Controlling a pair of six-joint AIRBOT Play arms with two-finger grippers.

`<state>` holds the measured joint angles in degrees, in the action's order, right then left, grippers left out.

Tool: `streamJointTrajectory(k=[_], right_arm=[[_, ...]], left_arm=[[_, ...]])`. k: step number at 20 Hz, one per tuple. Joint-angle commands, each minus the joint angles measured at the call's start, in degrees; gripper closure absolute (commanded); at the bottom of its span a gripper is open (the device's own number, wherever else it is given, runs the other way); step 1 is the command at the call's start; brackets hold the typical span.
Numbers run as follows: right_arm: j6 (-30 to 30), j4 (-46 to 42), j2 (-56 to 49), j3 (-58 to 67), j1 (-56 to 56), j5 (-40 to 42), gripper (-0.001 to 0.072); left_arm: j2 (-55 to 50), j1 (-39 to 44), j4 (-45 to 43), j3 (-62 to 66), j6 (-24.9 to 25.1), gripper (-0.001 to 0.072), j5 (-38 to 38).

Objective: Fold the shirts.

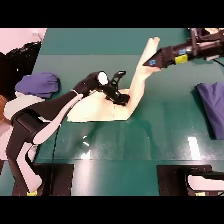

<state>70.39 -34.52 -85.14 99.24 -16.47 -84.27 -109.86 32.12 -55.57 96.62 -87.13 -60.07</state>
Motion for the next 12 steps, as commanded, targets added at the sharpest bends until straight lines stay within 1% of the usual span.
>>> streamJointTrajectory(k=[1,5,8,9,10,11,12], right_arm=[[0.11,0.00,-3.87,4.66,-5.92,1.60,0.0694],[0.00,0.07,-8.31,5.42,-14.40,7.82,0.0693],[-4.74,0.09,-12.72,5.42,-22.93,15.56,0.0693],[-6.51,0.04,-14.12,5.42,-25.68,18.27,0.0680],[-8.74,0.04,-15.45,5.42,-28.06,20.96,0.0455],[-9.51,0.11,-16.70,5.42,-30.08,23.63,0.0150],[-9.46,0.13,-17.53,5.46,-31.26,24.59,0.0107]], left_arm=[[3.37,-5.40,-1.20,1.07,0.11,0.0672,-4.87],[14.51,-16.98,-7.78,1.07,0.59,0.0672,-5.90],[22.86,-25.97,-13.18,1.07,0.59,0.0672,-6.71],[25.07,-28.50,-13.75,1.07,0.59,0.0672,-6.88],[27.10,-31.01,-13.77,1.07,0.57,0.0672,-6.93],[28.70,-32.94,-13.77,1.05,0.59,0.0672,-6.91],[30.01,-34.67,-13.75,1.07,0.57,0.0671,-6.93]])
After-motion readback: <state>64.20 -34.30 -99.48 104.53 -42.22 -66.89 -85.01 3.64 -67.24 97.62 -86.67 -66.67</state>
